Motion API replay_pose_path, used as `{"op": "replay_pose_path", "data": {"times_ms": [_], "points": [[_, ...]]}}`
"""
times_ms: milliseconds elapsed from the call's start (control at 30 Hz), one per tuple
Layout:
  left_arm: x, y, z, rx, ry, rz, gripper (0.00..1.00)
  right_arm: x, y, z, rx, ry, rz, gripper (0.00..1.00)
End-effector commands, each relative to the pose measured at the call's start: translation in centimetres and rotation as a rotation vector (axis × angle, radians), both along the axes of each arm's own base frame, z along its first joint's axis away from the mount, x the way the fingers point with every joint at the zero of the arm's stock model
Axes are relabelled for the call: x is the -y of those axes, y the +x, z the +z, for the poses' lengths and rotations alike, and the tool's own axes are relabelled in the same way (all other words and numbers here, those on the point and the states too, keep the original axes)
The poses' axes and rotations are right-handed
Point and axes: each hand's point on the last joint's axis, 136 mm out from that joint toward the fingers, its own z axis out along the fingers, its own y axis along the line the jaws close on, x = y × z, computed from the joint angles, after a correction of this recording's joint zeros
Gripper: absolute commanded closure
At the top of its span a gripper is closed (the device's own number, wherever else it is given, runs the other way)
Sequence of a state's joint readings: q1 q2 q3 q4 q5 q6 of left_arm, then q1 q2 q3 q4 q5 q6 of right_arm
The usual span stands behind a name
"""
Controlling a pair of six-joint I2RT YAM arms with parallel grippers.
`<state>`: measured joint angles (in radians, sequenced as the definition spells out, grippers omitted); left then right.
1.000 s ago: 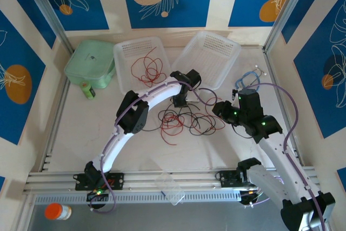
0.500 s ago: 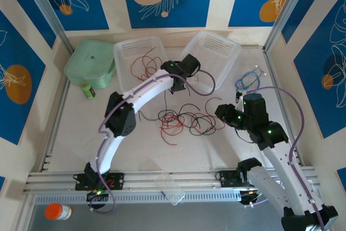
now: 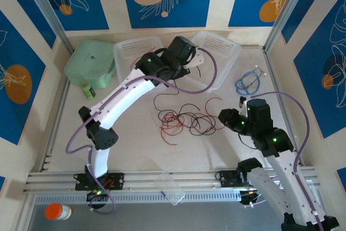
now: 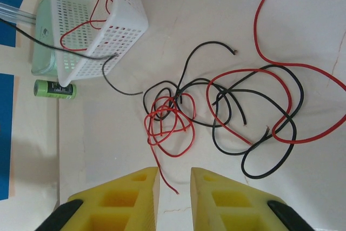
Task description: Untangle the cables
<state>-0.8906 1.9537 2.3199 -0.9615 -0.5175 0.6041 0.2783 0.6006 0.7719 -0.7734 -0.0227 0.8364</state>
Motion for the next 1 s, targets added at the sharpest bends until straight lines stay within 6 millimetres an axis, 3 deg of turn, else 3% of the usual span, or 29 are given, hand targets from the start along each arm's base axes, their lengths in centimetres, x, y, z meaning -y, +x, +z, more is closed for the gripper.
{"op": "replay_pose_path", "data": {"times_ms": [0,133,267,467,633,967], "points": [[-1.3,-1.2,8.0,0.126,-0.215,0.015,1.0,0.6,-0.6,0.3,-0.004,-0.002,-0.026,0.78],[-1.4,-2.2,13.9,0.231,-0.417,-0.012,1.0,0.3,-0.8,-0.7,-0.029,0.013,-0.022,0.78],[-1.0,-2.3,18.0,0.347,-0.577,-0.045,1.0,-0.2,-0.8,-1.7,-0.055,0.041,-0.011,0.78],[0.2,-0.5,21.7,0.544,-0.719,-0.033,1.0,-0.1,-0.9,-2.4,-0.074,0.037,-0.021,0.78],[1.7,1.9,22.1,0.659,-0.809,-0.014,1.0,0.1,-1.0,-2.7,-0.081,0.031,-0.026,0.78],[3.8,9.4,18.0,0.664,-0.935,0.063,0.99,-0.3,-1.6,-3.1,-0.101,0.052,-0.01,0.79]]}}
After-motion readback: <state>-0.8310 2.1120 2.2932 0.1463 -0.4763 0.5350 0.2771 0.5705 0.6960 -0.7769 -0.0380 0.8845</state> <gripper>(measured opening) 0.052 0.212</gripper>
